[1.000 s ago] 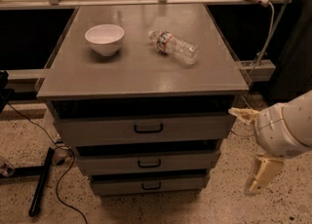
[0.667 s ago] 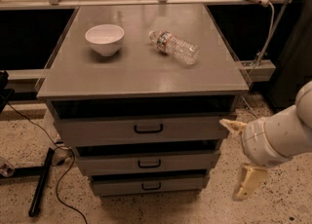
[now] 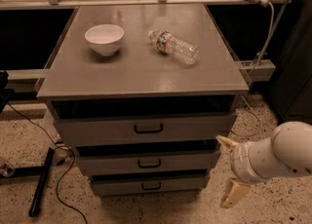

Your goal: Open bottom drawer

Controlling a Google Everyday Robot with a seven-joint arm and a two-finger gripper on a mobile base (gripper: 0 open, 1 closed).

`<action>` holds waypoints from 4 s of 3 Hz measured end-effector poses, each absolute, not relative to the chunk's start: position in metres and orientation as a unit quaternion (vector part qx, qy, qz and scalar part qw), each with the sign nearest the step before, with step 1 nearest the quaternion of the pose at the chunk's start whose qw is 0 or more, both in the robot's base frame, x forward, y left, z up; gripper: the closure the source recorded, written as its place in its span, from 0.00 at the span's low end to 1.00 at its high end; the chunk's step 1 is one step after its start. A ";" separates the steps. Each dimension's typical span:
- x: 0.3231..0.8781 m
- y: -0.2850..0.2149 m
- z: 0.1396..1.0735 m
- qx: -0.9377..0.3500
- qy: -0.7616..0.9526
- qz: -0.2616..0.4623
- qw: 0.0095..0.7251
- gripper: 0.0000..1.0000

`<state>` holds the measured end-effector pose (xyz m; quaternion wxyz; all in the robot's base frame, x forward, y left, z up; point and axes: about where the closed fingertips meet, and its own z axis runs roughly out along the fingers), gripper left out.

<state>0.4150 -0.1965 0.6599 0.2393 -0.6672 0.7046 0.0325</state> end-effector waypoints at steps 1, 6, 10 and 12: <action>0.426 -0.198 0.623 -0.648 0.708 0.053 0.276 0.00; 0.443 -0.223 0.467 -0.579 0.749 0.123 0.299 0.00; 0.452 -0.189 0.337 -0.603 0.698 0.179 0.341 0.00; 0.460 -0.188 0.318 -0.609 0.698 0.165 0.339 0.00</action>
Offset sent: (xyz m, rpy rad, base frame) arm 0.0409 -0.0189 -0.1286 0.2909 0.0387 -0.0961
